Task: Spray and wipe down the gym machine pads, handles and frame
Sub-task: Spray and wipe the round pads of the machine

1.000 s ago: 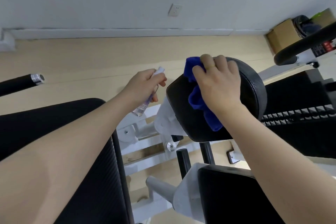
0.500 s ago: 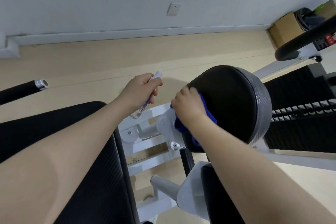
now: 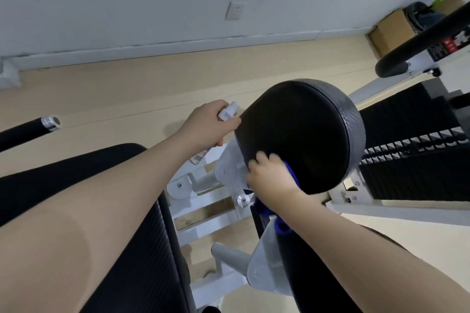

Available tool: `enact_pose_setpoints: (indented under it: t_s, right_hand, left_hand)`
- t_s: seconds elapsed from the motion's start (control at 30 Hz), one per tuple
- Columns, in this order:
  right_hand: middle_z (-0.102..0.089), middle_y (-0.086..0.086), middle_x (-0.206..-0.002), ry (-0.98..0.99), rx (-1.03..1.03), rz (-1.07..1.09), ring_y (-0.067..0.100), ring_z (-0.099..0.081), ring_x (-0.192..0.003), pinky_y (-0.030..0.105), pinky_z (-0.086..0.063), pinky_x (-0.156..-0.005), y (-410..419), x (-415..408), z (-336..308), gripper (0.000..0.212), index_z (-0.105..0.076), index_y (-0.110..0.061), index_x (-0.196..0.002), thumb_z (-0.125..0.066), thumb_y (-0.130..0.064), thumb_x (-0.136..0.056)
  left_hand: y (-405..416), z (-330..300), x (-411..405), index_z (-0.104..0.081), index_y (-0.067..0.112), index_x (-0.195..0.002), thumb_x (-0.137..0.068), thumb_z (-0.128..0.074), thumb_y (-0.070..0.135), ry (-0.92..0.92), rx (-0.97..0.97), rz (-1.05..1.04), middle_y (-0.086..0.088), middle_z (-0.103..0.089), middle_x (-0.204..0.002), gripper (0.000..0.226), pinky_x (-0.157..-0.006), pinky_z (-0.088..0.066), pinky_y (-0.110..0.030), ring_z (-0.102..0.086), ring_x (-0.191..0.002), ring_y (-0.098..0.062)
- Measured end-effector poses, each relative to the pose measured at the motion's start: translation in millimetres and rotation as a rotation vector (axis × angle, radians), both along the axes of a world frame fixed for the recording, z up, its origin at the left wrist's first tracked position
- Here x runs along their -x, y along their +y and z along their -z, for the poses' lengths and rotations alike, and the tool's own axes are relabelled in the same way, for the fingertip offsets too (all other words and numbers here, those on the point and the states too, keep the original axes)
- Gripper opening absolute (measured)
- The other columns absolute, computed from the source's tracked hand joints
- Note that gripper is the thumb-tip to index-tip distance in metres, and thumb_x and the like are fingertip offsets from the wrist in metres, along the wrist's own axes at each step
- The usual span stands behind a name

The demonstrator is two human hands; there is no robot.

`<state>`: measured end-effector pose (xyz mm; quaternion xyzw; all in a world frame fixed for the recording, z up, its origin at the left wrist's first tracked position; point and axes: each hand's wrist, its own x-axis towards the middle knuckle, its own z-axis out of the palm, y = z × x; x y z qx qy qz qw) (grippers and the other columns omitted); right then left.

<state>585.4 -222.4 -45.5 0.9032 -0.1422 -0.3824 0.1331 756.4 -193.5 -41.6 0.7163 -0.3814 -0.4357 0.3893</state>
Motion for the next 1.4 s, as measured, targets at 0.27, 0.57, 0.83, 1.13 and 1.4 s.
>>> enact_pose_setpoints:
  t_s: [0.27,0.57,0.83,1.13,1.4]
  right_hand:
    - [-0.063,0.009,-0.101,-0.463,0.184,-0.238,0.026,-0.049,-0.074,0.033,-0.037,-0.059,-59,70,-46,0.039,-0.062,-0.017,-0.085,-0.08,-0.011,-0.051]
    - [-0.043,0.003,-0.11,-1.075,-0.206,1.059,0.021,-0.045,-0.083,0.031,-0.038,-0.068,-12,11,-9,0.026,-0.053,-0.012,-0.102,-0.046,0.004,-0.083]
    - [-0.05,0.005,-0.094,-1.452,-0.775,2.481,0.012,-0.047,-0.065,0.031,-0.044,-0.077,-8,-21,19,0.013,-0.045,-0.014,-0.086,-0.038,-0.008,-0.096]
    - [-0.051,-0.008,-0.104,-1.823,-0.194,1.318,0.004,-0.052,-0.085,0.014,-0.04,-0.072,-42,-3,-103,0.022,-0.053,-0.025,-0.111,-0.044,-0.013,-0.095]
    - [-0.045,0.001,-0.127,-1.469,-0.195,1.169,0.01,-0.043,-0.093,0.016,-0.031,-0.08,-78,20,-91,0.038,-0.047,-0.019,-0.129,-0.033,-0.007,-0.096]
  left_hand:
    - [-20,-5,-3,-0.034,0.03,-0.138,-0.076,-0.071,0.044,-0.138,0.102,-0.068,0.005,-0.048,-0.128,0.073,-0.079,-0.042,-0.018,-0.054,-0.102,-0.009]
    - [-4,-17,-27,-0.051,0.023,-0.074,-0.075,-0.075,0.019,0.067,0.032,0.099,0.012,-0.051,-0.045,0.025,-0.043,-0.04,-0.019,-0.048,-0.041,-0.008]
    - [2,-17,-17,-0.057,0.046,-0.068,-0.075,-0.075,0.024,0.049,0.04,0.068,0.015,-0.056,-0.049,0.029,-0.048,-0.045,-0.025,-0.05,-0.045,-0.009]
    - [16,-25,-8,-0.054,0.032,-0.082,-0.08,-0.072,0.019,0.037,0.09,-0.01,0.004,-0.055,-0.064,0.022,-0.043,-0.041,-0.014,-0.049,-0.049,-0.008]
    - [24,-30,7,-0.035,0.036,-0.138,-0.086,-0.062,0.034,-0.104,0.032,-0.073,-0.002,-0.057,-0.125,0.058,-0.056,-0.048,-0.021,-0.062,-0.068,-0.017]
